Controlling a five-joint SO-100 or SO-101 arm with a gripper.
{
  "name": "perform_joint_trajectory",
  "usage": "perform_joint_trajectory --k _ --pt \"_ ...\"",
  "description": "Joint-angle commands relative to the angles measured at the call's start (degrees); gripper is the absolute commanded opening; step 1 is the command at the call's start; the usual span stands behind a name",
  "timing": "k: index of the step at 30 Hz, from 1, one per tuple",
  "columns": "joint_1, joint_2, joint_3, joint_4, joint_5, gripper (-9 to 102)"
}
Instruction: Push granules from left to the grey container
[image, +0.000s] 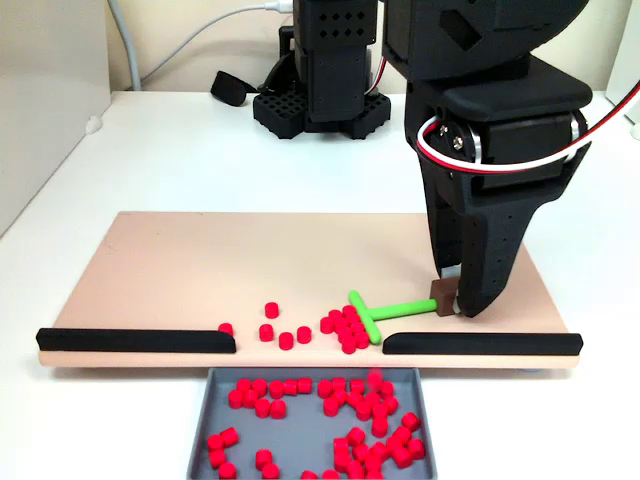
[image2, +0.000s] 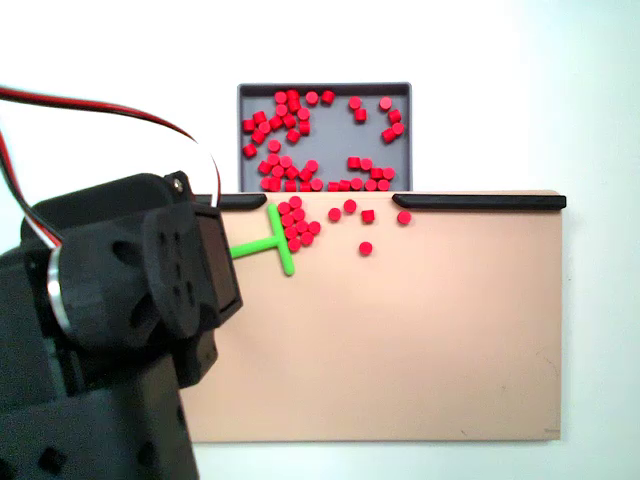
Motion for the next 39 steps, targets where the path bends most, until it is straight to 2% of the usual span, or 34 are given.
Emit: perform_joint_trajectory --k 1,39 --pt "0.8 -0.3 -0.2 -0.3 -0.7 0" --pt "1.9 -0.5 -0.2 -0.2 -5.8 0"
